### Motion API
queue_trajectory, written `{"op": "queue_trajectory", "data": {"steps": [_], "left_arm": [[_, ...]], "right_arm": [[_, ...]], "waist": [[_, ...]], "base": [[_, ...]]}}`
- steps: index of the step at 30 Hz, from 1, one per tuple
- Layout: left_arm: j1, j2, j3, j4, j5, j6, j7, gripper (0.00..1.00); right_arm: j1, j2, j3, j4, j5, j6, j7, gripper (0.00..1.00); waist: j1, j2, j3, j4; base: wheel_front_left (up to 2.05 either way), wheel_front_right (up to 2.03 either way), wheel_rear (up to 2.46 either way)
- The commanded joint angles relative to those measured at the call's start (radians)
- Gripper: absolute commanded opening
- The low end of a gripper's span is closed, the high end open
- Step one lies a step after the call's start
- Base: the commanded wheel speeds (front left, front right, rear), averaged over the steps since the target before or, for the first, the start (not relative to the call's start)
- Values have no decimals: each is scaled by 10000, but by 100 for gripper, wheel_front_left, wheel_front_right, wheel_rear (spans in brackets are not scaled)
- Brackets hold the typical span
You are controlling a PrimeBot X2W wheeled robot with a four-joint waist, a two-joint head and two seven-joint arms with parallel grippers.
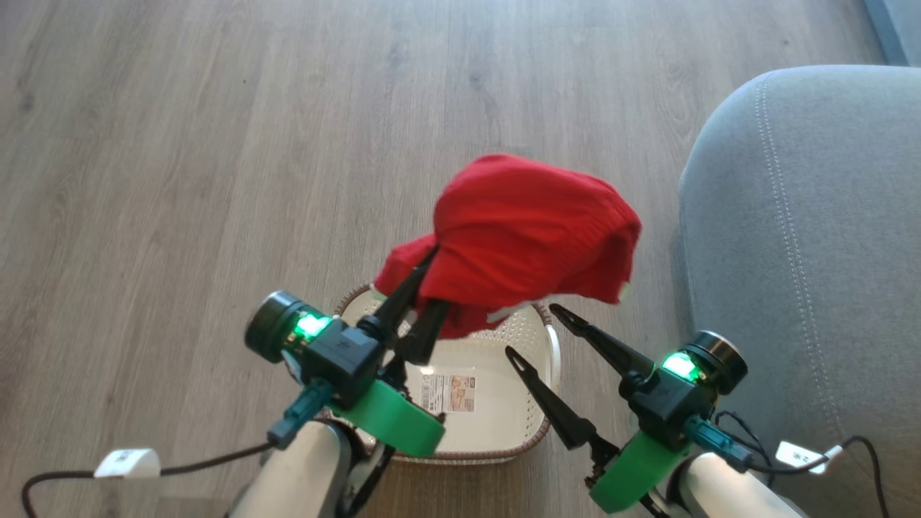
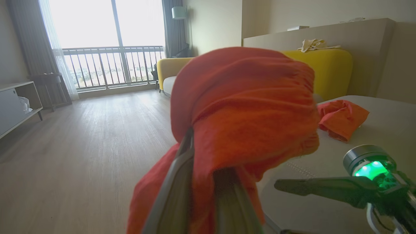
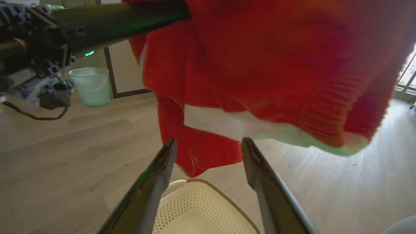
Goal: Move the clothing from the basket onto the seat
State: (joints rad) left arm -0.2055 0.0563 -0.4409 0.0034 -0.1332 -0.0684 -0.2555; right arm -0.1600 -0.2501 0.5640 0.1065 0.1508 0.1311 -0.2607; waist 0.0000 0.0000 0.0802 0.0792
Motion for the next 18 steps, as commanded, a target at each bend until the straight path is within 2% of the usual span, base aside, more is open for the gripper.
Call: {"op": "queue_trajectory", "data": {"steps": [1,18], "left_arm": [[-510,-60,247,-367,6,-6,-63,0],[-344,-60,-1099,-77,114,-360,-63,0]], "right_arm": [[-333,14,153,-236,73,-4,-11,100],[-1197,690,479,288,-124,-4,-11,100]], "waist": [[0,0,-3,31],[0,0,-162,313]], "base": [[0,0,0],[0,0,0]]}}
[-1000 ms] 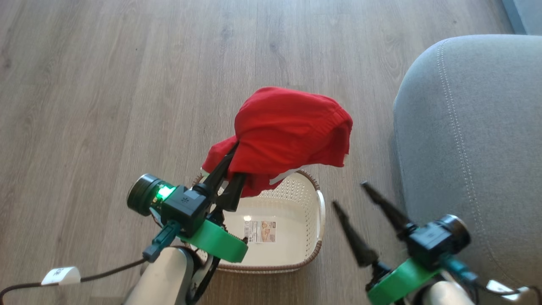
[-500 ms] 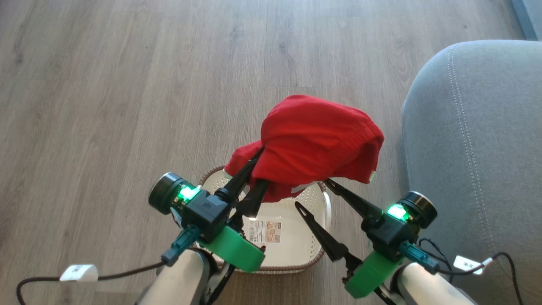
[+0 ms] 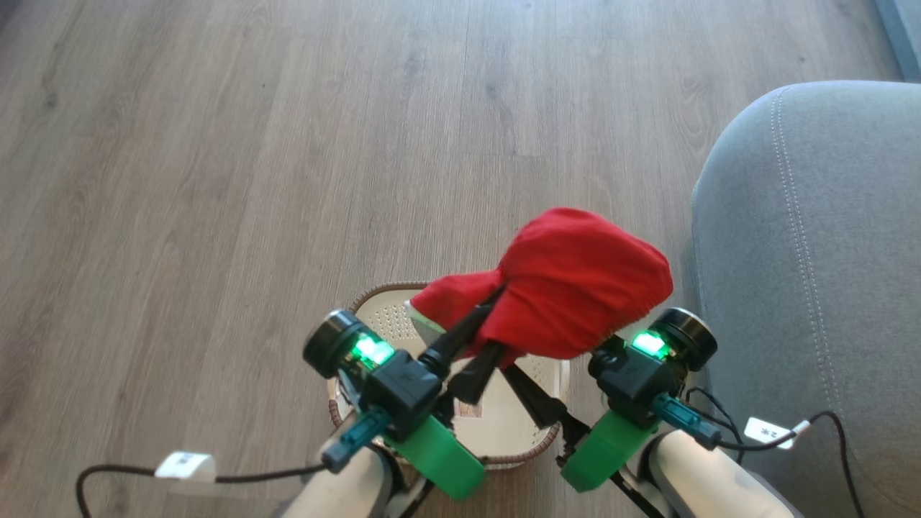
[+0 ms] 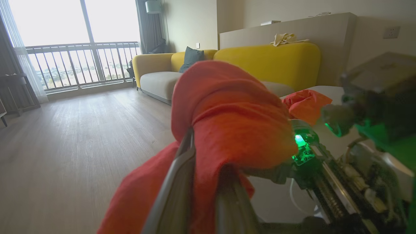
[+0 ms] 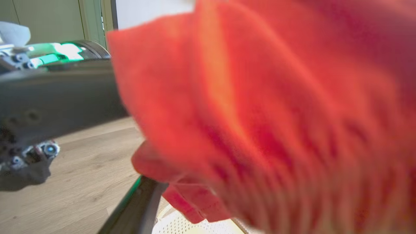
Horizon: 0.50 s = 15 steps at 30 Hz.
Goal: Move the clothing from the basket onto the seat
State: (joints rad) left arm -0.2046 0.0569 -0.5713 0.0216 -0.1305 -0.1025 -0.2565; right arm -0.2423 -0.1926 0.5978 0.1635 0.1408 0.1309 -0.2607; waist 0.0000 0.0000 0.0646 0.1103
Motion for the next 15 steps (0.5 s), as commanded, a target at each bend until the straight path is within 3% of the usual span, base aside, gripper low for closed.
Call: {"op": "queue_trajectory", "data": {"steps": [1,7,8,10,15], "left_arm": [[-339,-66,136,-229,98,-30,-53,0],[-346,-66,-59,-220,73,-46,-53,0],[-354,-66,-73,-223,56,-45,-53,0],[-377,-66,-87,-235,32,-32,-53,0],[-435,-66,-32,-242,4,24,-53,0]], "right_arm": [[-419,163,133,-249,-46,-2,-11,100],[-544,521,-28,-164,-210,-2,-11,100],[-544,556,-43,-164,-189,-2,-11,31],[-517,641,-108,-195,-40,-2,-11,0],[-469,702,-245,-336,368,-2,-11,0]], "waist": [[0,0,-15,7],[0,0,39,62],[0,0,48,76],[0,0,78,102],[0,0,139,155]], "base": [[0,0,0],[0,0,0],[0,0,0],[0,0,0],[0,0,0]]}}
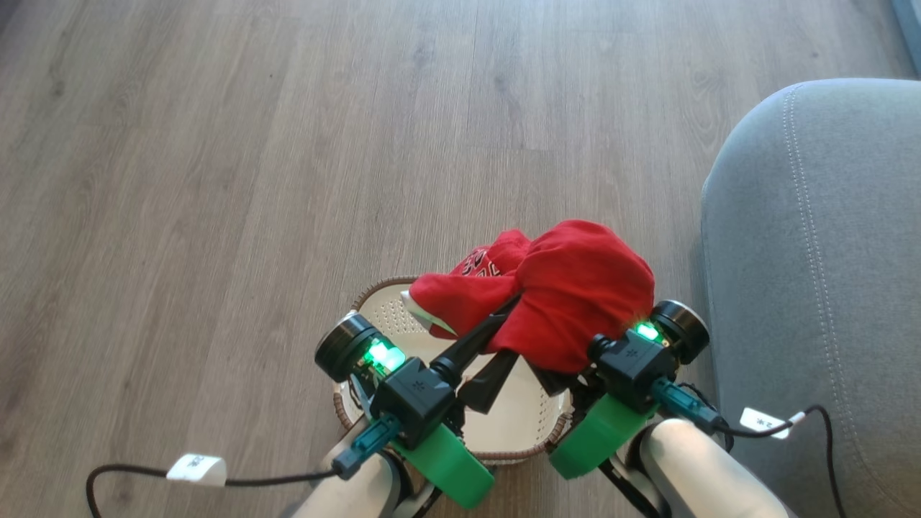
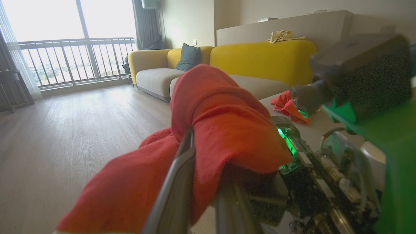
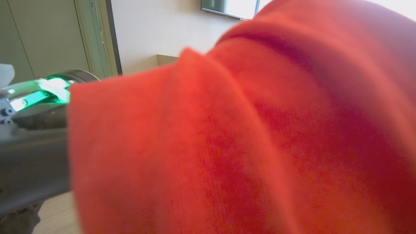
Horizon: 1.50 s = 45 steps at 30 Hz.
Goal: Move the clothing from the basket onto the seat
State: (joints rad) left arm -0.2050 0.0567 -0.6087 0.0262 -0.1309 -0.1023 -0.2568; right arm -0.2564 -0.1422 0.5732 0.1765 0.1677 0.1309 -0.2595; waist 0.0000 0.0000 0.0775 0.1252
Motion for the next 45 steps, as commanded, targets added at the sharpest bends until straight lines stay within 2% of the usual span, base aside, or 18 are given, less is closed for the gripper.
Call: {"op": "queue_trajectory", "data": {"steps": [1,2,3,4,5,7,15,24,38,45], "left_arm": [[-437,-64,373,-303,9,66,-49,0],[-438,-64,395,-312,8,100,-49,6],[-438,-64,413,-319,9,128,-49,31],[-437,-64,430,-322,12,154,-49,50],[-437,-64,442,-320,23,175,-49,73],[-427,-64,449,-298,41,212,-49,99],[-400,-64,533,-177,37,318,-49,100],[-279,-64,895,32,87,444,-49,100],[53,-64,1373,785,549,500,-49,100],[258,-64,1510,1067,623,480,-49,100]], "right_arm": [[-321,200,-61,-504,141,-2,-23,0],[-313,203,-112,-529,172,-2,-23,0],[-304,205,-155,-545,197,-2,-23,0],[-293,210,-195,-556,230,-2,-23,0],[-286,208,-223,-567,257,-2,-23,0],[-282,193,-267,-588,296,-2,-23,0],[-274,121,-487,-666,248,-2,-23,0],[-285,-167,-1276,-763,-33,-2,-23,0],[45,-865,-3051,-1138,-580,-2,-23,0],[591,-678,-4416,-1483,-631,-2,-23,0]], "waist": [[0,0,20,10],[0,0,28,13],[0,0,30,15],[0,0,31,16],[0,0,30,17],[0,0,25,14],[0,0,-29,-18],[0,0,-128,-44],[0,0,-171,-159],[0,0,-198,-384]], "base": [[0,0,0],[0,0,0],[0,0,0],[0,0,0],[0,0,0],[0,0,0],[0,0,0],[0,0,0],[0,0,0],[0,0,0]]}}
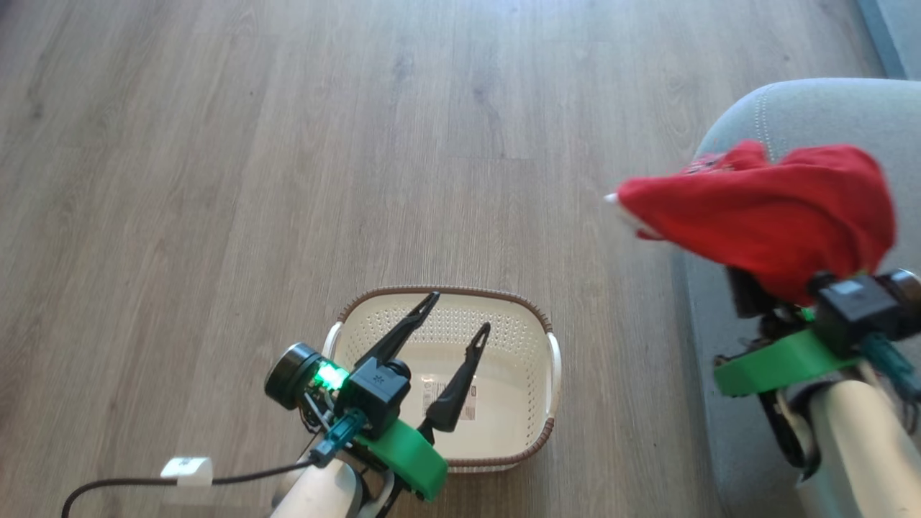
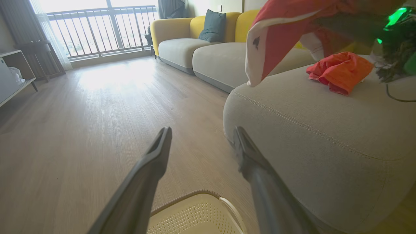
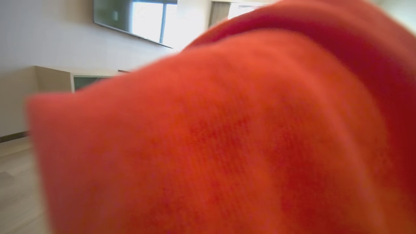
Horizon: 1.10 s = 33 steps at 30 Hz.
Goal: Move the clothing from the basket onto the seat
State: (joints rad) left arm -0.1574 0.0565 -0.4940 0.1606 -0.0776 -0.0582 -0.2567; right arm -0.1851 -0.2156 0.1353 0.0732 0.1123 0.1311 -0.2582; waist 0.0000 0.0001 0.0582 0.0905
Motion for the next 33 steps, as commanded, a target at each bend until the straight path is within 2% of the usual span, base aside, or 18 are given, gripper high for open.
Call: {"op": "queue_trajectory", "data": {"steps": [1,10,19,33], "left_arm": [[-203,-62,375,-253,79,38,-51,100],[2,-62,400,-113,78,-52,-51,100],[495,-62,-12,-90,206,-519,-51,100],[885,-61,-202,8,159,-641,-51,100]], "right_arm": [[-11,111,-234,-501,-130,-4,-36,0],[864,553,-1493,-719,-372,-4,-36,0],[1566,661,-2377,-798,-453,-4,-36,0],[1781,686,-2441,-564,-390,-4,-36,0]], "waist": [[0,-1,-11,-60],[0,-1,-133,-189],[0,-1,-269,-367],[0,-1,-433,-667]], "base": [[0,0,0],[0,0,0],[0,0,0],[0,0,0]]}}
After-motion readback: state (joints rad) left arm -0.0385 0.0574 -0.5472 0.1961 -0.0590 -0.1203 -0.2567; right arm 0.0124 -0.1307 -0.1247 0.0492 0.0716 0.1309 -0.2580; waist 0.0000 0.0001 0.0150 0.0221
